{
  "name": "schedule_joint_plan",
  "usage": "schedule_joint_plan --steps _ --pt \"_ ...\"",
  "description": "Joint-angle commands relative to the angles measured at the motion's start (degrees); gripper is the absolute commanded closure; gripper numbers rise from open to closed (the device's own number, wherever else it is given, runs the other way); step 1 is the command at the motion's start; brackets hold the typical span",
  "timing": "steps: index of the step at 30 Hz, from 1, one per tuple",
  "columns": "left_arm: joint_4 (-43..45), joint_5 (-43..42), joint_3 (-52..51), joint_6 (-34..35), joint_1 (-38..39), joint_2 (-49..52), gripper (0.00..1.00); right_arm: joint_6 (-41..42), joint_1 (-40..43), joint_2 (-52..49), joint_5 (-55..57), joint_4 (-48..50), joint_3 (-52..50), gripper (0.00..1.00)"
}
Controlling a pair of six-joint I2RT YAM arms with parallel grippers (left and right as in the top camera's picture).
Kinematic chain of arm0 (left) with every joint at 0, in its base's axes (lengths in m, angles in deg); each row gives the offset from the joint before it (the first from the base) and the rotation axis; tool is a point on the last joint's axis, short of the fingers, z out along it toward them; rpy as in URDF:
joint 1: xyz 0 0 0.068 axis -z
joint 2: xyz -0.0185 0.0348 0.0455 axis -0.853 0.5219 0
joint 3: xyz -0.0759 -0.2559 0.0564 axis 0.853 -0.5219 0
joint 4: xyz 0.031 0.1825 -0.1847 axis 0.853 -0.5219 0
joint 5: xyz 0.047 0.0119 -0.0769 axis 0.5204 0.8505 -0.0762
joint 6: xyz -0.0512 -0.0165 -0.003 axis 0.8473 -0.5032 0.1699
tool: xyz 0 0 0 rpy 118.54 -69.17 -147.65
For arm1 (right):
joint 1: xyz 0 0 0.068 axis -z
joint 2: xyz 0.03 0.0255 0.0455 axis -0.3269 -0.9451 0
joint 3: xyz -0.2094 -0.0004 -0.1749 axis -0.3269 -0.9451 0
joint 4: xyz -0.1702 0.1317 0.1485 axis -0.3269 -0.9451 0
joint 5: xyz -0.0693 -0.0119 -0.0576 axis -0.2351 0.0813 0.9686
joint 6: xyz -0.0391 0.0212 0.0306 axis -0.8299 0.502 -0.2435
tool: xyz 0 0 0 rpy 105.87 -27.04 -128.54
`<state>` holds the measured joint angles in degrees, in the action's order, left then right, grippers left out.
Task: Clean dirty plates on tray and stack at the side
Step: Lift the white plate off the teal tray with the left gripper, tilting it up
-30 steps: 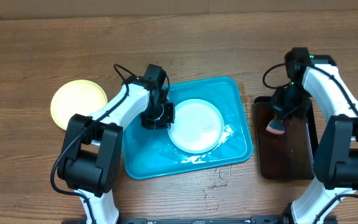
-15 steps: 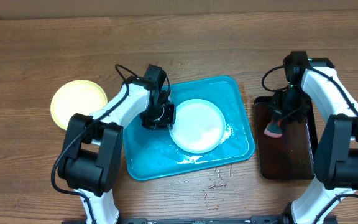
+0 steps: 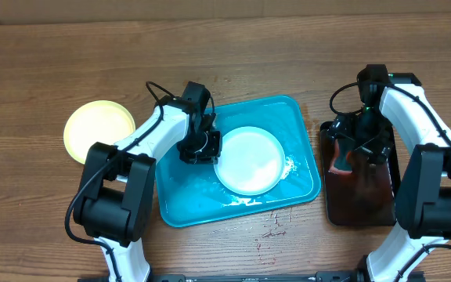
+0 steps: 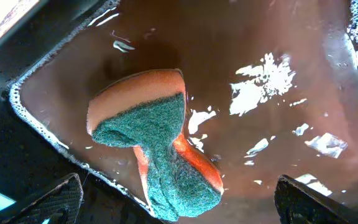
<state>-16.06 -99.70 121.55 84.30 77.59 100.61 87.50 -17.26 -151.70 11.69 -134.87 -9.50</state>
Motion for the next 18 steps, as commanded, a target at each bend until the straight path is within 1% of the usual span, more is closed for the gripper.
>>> schedule_joint_plan --steps 1,5,9,15,18 --pt "-0.70 4.09 2.29 1.25 -0.26 -1.29 0.95 0.04 -0.04 0.61 -0.13 0.04 0.04 0.00" --pt "-3.80 8.09 5.66 1.46 0.17 -4.17 0.96 0.04 -0.04 0.59 -0.13 0.13 0.04 0.00" --pt "-8.61 14.69 9.60 1.66 1.29 -6.75 0.95 0.04 -0.04 0.59 -0.11 0.61 0.04 0.00" --pt "-14.49 30.29 13.35 1.70 4.44 -10.08 0.95 0.04 -0.04 0.59 -0.11 1.90 0.02 0.00" --pt "-16.28 37.59 13.88 3.15 6.19 -11.17 0.95 0.04 -0.04 0.59 -0.11 2.54 0.02 0.00"
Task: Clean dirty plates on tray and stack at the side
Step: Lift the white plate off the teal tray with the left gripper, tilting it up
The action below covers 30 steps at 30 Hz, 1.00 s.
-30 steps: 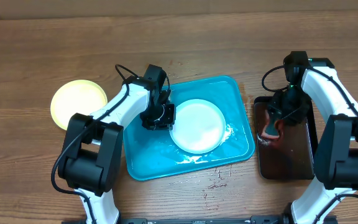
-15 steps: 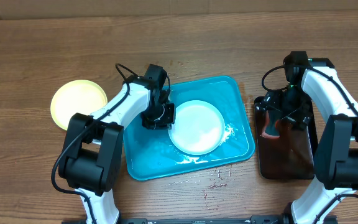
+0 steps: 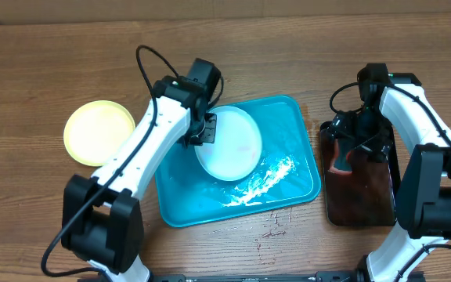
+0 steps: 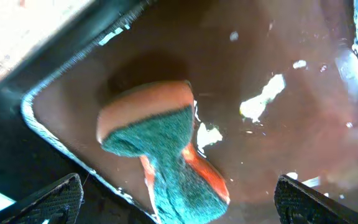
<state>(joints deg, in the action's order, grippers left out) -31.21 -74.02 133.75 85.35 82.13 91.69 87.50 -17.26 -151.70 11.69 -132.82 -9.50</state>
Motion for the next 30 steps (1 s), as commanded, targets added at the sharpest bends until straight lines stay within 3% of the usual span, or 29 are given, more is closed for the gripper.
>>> schedule_joint_plan --steps 1,18,30 --pt "-1.64 13.99 1.79 2.43 2.19 -2.47 0.95 0.04 -0.04 0.59 -0.11 0.70 0.02 0.00" --pt "-14.01 41.53 8.31 16.76 11.02 -2.69 0.95 0.04 -0.04 0.59 -0.09 2.56 0.02 0.00" --pt "-18.27 58.29 11.76 18.56 13.53 -2.69 0.95 0.07 -0.04 0.59 -0.09 2.58 0.02 0.00"
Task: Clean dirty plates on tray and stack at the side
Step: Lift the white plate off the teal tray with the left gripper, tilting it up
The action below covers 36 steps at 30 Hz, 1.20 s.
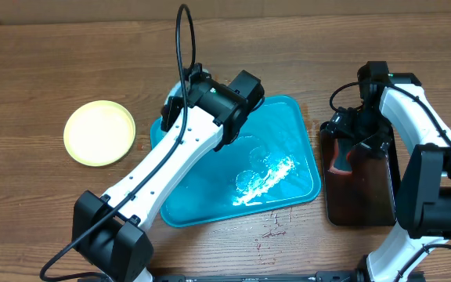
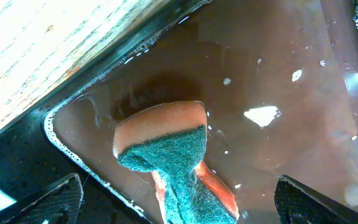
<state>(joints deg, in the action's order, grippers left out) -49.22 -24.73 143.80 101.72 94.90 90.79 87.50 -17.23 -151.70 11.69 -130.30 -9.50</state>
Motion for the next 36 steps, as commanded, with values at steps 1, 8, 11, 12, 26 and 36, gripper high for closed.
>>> schedule_joint_plan --steps 1,8,11,12,26,36 --pt "-0.48 10.75 1.70 2.19 0.94 -1.79 0.96 0.04 -0.07 0.59 -0.09 0.07 0.02 0.00" --pt "-0.55 21.79 1.70 1.33 2.84 -1.79 0.95 0.04 -0.07 0.59 -0.09 0.07 0.02 0.00" --pt "-0.57 26.10 1.70 1.31 3.93 -1.79 0.95 0.04 -0.07 0.59 -0.09 0.07 0.02 0.00" --pt "-0.57 27.19 1.70 1.25 4.33 -1.79 0.96 0.04 -0.07 0.59 -0.09 0.07 0.02 0.00" --pt "-0.55 32.28 1.70 0.52 5.77 -1.77 0.95 0.04 -0.07 0.59 -0.09 0.09 0.02 0.00" --pt "-0.28 32.68 1.70 0.52 5.79 -1.77 0.95 0.04 -0.07 0.59 -0.09 0.09 0.02 0.00"
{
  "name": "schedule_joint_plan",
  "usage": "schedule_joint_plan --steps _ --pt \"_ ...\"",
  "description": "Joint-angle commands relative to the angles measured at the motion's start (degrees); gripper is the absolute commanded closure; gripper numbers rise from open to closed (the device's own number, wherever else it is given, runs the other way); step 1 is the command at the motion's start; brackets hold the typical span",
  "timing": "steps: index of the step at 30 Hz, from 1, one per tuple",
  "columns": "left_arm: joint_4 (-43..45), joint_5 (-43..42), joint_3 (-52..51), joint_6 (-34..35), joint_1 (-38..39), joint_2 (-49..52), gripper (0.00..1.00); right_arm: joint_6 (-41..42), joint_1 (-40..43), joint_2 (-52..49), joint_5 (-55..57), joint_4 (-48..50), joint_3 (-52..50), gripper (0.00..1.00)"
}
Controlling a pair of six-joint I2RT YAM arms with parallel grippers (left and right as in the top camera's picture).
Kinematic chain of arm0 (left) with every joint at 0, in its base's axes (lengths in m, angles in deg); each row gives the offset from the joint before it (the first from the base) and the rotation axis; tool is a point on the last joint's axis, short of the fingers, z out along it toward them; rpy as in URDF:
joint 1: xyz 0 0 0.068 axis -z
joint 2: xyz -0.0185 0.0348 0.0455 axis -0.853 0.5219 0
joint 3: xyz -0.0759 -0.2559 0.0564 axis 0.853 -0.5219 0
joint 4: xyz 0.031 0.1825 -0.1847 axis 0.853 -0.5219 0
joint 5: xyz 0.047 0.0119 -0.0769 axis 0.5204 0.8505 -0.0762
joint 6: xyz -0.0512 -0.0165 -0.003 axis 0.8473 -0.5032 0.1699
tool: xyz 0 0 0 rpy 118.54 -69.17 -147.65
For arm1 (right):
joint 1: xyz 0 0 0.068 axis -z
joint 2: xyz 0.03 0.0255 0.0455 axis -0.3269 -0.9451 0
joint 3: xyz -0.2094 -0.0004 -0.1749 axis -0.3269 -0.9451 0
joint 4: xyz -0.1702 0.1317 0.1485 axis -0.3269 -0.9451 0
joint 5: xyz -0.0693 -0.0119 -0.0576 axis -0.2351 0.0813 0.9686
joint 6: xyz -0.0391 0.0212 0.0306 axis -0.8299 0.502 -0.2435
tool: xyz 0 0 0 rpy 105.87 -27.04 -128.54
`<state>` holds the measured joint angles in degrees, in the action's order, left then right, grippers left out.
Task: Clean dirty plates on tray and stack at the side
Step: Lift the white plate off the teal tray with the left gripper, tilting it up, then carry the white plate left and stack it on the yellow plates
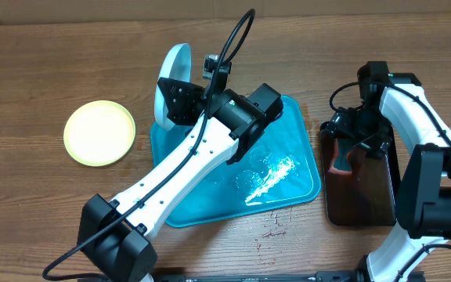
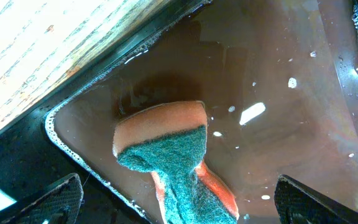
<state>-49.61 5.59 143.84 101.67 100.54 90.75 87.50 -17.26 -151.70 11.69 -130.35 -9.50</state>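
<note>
My left gripper is shut on the rim of a white plate, which it holds on edge, lifted over the far left corner of the teal tray. Streaks of white foam lie on the tray's floor. A yellow plate rests flat on the table to the left. My right gripper hangs open over a tub of brown water. Its fingers stand wide on either side of an orange sponge with a green scouring face lying in the water.
The brown tub stands right of the tray, with the right arm bent over it. The left arm crosses the tray diagonally, its cable looping above. The wooden table is bare in front.
The left arm has shifted toward the tray's far left corner, and the white plate, barely visible under the arm before, now stands on edge above that corner. The right gripper and sponge have not moved.
The white plate lay flat in the tray with my left gripper at its left rim. It was then tilted up off the tray floor, then carried under the arm, and now stands on edge at the tray's far left. The right gripper stayed open over the sponge.
</note>
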Motion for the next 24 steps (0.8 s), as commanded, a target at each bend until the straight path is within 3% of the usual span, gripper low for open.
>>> schedule_joint_plan --steps 1,16,18,20,24 --pt "0.13 2.36 1.66 0.57 0.13 -1.73 0.95 0.04 -0.04 0.59 -0.09 0.11 0.02 0.00" --pt "1.14 0.35 1.64 0.81 -0.02 -1.73 0.95 0.04 -0.04 0.59 -0.09 0.11 0.02 0.00" --pt "2.16 -5.99 1.64 0.76 -0.92 -1.73 0.96 0.04 -0.04 0.59 -0.09 0.13 0.02 0.00" --pt "3.45 -17.94 1.64 0.76 -2.62 -1.73 0.96 0.04 -0.04 0.59 -0.09 0.13 0.02 0.00" --pt "6.84 -48.02 1.55 -1.01 -7.21 -1.73 0.96 0.07 -0.04 0.59 -0.09 0.11 0.02 0.00"
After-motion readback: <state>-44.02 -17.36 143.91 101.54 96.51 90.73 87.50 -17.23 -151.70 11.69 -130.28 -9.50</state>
